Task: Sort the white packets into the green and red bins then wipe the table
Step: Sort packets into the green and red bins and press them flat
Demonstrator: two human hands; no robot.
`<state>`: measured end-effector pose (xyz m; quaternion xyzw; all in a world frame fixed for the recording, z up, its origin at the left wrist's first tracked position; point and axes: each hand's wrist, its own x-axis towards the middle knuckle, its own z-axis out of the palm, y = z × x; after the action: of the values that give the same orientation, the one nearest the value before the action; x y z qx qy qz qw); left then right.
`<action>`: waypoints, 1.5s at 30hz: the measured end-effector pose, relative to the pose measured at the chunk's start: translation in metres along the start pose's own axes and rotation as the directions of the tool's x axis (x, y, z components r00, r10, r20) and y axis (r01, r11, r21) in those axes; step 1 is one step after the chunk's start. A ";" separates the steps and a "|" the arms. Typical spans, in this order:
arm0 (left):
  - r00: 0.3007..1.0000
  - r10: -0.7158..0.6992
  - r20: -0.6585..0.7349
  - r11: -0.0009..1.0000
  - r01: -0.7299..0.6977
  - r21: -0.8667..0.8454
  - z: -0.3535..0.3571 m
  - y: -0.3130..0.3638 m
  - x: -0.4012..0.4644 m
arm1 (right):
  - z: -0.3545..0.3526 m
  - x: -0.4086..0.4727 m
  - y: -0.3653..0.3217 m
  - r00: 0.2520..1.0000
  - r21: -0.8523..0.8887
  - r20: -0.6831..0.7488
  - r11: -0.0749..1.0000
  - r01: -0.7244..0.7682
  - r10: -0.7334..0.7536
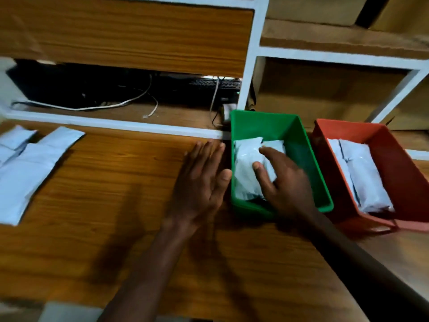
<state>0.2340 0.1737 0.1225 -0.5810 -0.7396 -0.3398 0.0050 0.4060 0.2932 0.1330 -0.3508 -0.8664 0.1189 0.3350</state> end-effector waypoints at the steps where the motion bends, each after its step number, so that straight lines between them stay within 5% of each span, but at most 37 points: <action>1: 1.000 0.018 -0.017 1.000 -0.017 0.015 -0.009 0.002 -0.012 | -0.006 -0.014 -0.013 0.998 0.023 -0.058 0.999 0.037 -0.036; 5: 0.996 0.032 -0.082 0.998 -0.027 0.062 -0.043 0.001 -0.079 | -0.006 -0.078 -0.061 0.984 0.072 -0.107 0.986 0.151 -0.143; 11: 0.979 -0.165 -0.118 0.974 0.180 0.139 -0.101 -0.009 -0.203 | 0.039 -0.155 -0.126 0.984 0.295 -0.034 0.939 0.178 -0.176; 17: 0.898 -0.378 -0.225 0.908 0.408 0.101 -0.162 -0.051 -0.297 | 0.079 -0.190 -0.217 0.966 0.401 0.104 0.899 0.177 -0.237; 23: 0.836 -0.422 -0.351 0.883 0.466 0.049 -0.222 -0.121 -0.343 | 0.141 -0.194 -0.325 0.949 0.431 0.128 0.878 0.210 -0.290; 33: 0.930 -0.366 -0.026 0.922 0.366 0.127 -0.334 -0.326 -0.331 | 0.288 -0.142 -0.474 0.963 0.316 0.230 0.947 0.063 -0.141; 45: 0.943 -0.206 0.260 0.955 0.137 0.262 -0.344 -0.529 -0.213 | 0.431 -0.040 -0.495 0.934 0.041 0.336 0.989 -0.143 0.121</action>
<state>-0.2866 -0.2337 0.0386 -0.5517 -0.8163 -0.1598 -0.0609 -0.1203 -0.0812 0.0096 -0.3721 -0.8807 0.2264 0.1863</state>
